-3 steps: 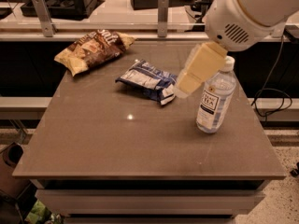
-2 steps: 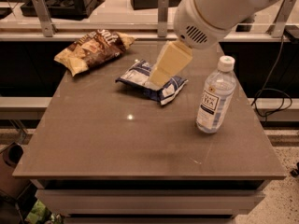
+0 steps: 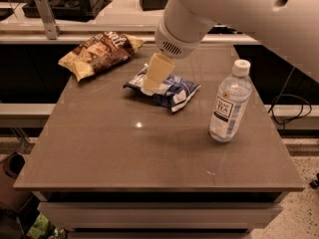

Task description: Pick brown chip bag

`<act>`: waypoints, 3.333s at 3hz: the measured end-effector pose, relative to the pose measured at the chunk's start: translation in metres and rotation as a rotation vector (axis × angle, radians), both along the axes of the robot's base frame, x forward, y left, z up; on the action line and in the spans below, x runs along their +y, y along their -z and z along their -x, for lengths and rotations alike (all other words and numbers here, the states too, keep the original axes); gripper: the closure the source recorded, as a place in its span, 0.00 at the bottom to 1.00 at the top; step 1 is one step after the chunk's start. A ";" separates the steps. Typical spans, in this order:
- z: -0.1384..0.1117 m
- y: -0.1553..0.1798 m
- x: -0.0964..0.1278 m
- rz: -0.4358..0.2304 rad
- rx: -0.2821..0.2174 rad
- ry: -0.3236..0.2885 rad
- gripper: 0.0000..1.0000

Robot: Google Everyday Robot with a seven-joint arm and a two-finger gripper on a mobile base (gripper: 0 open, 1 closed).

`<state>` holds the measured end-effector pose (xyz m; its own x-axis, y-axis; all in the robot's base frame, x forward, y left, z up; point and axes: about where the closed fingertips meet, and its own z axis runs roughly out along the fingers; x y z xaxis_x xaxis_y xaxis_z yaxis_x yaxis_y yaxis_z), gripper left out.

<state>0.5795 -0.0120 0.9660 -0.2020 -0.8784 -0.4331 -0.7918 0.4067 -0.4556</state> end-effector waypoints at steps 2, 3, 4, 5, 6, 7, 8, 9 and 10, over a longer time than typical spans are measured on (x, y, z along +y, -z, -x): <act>-0.018 0.007 0.017 -0.007 -0.002 -0.020 0.00; -0.046 0.025 0.056 -0.004 0.015 -0.066 0.00; -0.070 0.044 0.091 -0.012 0.016 -0.095 0.00; -0.094 0.054 0.121 -0.046 -0.002 -0.119 0.00; -0.118 0.053 0.149 -0.072 -0.034 -0.152 0.00; -0.142 0.050 0.181 -0.088 -0.085 -0.198 0.00; -0.165 0.058 0.206 -0.083 -0.090 -0.234 0.00; -0.184 0.072 0.204 -0.054 -0.075 -0.210 0.00; -0.207 0.084 0.182 0.023 -0.035 -0.174 0.00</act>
Offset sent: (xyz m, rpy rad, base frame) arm 0.0500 0.0438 -0.0214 0.0185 0.0022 0.0510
